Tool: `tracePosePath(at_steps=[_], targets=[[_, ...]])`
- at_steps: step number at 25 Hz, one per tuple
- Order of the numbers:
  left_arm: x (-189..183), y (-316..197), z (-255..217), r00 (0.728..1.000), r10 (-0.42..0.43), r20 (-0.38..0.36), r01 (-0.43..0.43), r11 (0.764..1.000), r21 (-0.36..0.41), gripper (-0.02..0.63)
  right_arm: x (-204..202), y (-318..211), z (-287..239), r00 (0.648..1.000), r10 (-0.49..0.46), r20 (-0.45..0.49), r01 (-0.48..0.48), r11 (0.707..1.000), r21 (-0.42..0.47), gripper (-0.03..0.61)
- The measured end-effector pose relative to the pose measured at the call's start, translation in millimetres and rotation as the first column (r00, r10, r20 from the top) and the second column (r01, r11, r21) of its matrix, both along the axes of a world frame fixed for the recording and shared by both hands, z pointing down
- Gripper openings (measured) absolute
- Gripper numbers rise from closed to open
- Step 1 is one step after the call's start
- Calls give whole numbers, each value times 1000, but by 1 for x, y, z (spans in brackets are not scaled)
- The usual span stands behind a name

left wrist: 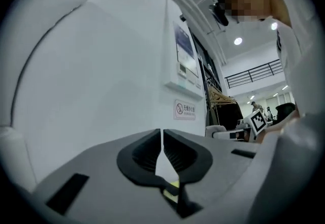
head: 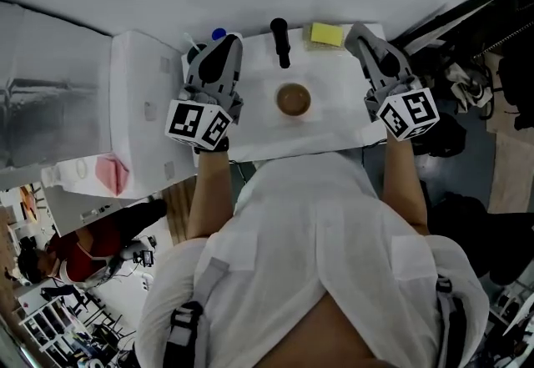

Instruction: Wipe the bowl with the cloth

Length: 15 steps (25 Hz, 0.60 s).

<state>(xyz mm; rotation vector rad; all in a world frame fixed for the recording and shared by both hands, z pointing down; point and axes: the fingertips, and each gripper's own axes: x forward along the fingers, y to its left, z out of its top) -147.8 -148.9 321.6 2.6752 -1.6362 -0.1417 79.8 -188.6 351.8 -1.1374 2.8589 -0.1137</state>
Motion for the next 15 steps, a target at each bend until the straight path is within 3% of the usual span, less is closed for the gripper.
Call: tracePosePath(at_steps=[4, 15], targets=[[-13, 10, -19, 999, -50, 2, 50, 995, 84, 20, 7, -3, -20, 1000, 8, 14, -8, 999, 40, 40], [-27, 17, -24, 996, -66, -61, 72, 992, 100, 20, 7, -2, -24, 1000, -3, -14, 4, 998, 60, 40]])
